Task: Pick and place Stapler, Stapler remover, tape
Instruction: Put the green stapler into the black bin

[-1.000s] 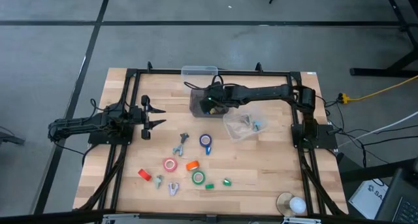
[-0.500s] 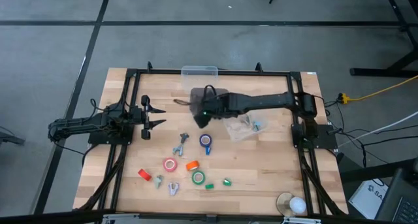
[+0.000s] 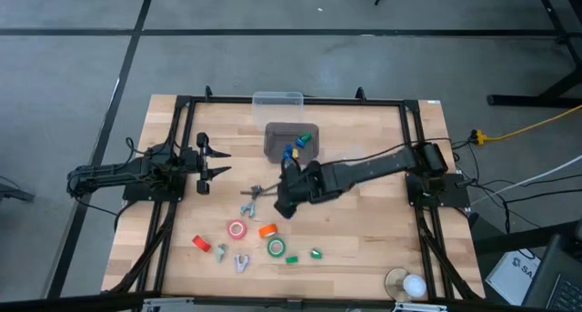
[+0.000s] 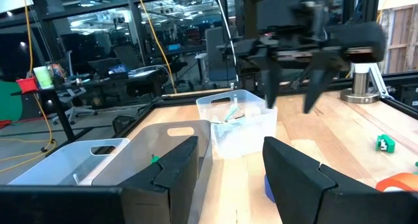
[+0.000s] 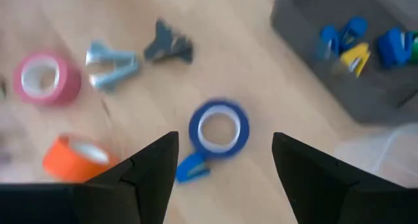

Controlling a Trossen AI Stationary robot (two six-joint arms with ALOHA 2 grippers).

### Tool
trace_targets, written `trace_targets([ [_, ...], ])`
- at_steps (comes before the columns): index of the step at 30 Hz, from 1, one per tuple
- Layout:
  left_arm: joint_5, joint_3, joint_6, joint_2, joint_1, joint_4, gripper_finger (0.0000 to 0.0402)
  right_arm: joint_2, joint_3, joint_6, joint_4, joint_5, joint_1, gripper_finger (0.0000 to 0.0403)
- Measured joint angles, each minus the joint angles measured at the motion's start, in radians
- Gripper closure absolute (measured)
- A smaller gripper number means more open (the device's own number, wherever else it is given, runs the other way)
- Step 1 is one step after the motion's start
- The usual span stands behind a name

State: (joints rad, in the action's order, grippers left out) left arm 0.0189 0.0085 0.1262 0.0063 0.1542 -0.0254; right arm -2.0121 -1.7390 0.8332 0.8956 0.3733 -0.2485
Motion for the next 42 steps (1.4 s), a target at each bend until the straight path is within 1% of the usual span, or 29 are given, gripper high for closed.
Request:
trace_targets([
  [5,0.0,0.0,0.0,0.0,0.0,0.0,0.0233,0.0,0.0,0.001,0.078,-0.016,-0.061,0.015],
  [7,0.0,0.0,0.0,0.0,0.0,0.0,0.0233,0.0,0.0,0.001,0.105,-0.052,-0.08,0.015],
  [11,0.0,0.0,0.0,0.0,0.0,0.0,0.0233,0.0,0.0,-0.001,0.126,-0.156,-0.115,0.015],
  [14,0.0,0.0,0.0,0.0,0.0,0.0,0.0233,0.0,0.0,0.004,0.15,-0.198,-0.141,0.015],
  [16,0.0,0.0,0.0,0.0,0.0,0.0,0.0233,0.0,0.0,0.035,0.172,-0.208,-0.16,0.015],
  [23,0.0,0.0,0.0,0.0,0.0,0.0,0.0233,0.0,0.0,0.235,0.242,-0.22,-0.23,0.015],
  [26,0.0,0.0,0.0,0.0,0.0,0.0,0.0233,0.0,0.0,0.254,0.245,-0.242,-0.26,0.015],
  [33,0.0,0.0,0.0,0.0,0.0,0.0,0.0233,0.0,0.0,0.346,0.239,-0.239,-0.307,0.015],
  [39,0.0,0.0,0.0,0.0,0.0,0.0,0.0233,-0.004,0.036,0.345,0.201,-0.278,-0.306,0.015],
  [42,0.0,0.0,0.0,0.0,0.0,0.0,0.0233,-0.005,0.088,0.288,0.126,-0.31,-0.307,0.015],
])
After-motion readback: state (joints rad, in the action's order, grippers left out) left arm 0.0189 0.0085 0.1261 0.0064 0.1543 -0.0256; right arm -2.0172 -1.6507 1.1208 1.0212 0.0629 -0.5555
